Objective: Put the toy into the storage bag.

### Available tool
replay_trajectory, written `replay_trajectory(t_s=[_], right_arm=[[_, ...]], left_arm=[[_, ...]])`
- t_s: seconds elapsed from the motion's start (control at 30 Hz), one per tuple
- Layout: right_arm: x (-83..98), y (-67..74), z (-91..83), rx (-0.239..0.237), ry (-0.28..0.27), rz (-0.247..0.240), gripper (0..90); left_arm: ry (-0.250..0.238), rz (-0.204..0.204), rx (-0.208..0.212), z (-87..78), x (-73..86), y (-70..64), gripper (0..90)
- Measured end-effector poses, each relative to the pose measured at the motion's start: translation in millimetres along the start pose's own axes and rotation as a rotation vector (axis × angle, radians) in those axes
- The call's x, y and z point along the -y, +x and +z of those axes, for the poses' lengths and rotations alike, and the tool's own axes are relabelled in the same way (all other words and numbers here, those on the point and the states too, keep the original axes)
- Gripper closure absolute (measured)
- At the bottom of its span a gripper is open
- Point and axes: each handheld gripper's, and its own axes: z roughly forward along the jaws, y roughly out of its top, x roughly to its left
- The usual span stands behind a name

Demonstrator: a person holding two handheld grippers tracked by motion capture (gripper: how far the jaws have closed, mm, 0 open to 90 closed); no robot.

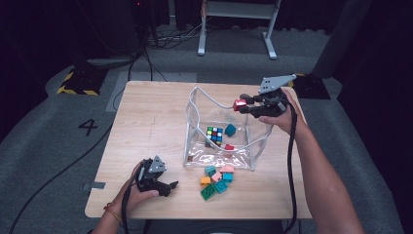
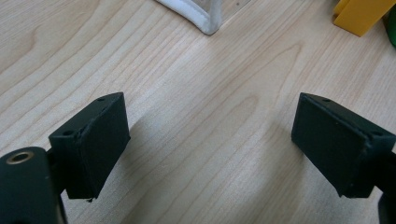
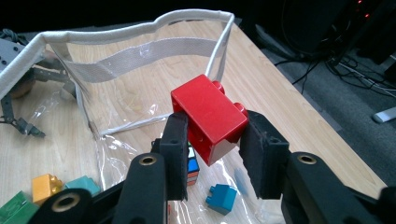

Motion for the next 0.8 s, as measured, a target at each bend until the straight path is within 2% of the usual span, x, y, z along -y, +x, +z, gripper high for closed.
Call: replay_trajectory(t_s=[0.13,0.2,0.3,0.43,0.57,0.63,0.8], right_arm=[[-8.2,2.1,10.3,-0.034,0.023,-0.017,63.4],[-11.8,4.0,16.6,-0.040,0.055,-0.036,63.4],[-13.8,6.5,28.0,-0.069,0.135,-0.070,63.4],[-11.0,6.8,40.3,-0.102,0.266,-0.074,63.4],[-7.3,1.5,44.4,-0.093,0.324,-0.061,63.4],[-3.9,-1.3,44.3,-0.084,0.362,-0.032,63.3],[7.2,-10.6,42.8,-0.065,0.416,-0.052,63.3]], left_arm=[[0.002,-0.001,-0.001,-0.2,0.0,-0.1,11.4],[0.002,-0.004,-0.002,-0.2,0.2,-0.4,11.4],[0.004,0.001,-0.002,-0.3,0.0,0.0,11.5],[0.003,0.002,-0.002,-0.4,0.0,0.0,11.4],[0.002,-0.003,-0.001,-0.2,0.1,-0.3,11.4],[0.002,-0.004,-0.001,-0.2,0.2,-0.3,11.5],[0.002,-0.003,-0.001,-0.2,0.2,-0.2,11.5]])
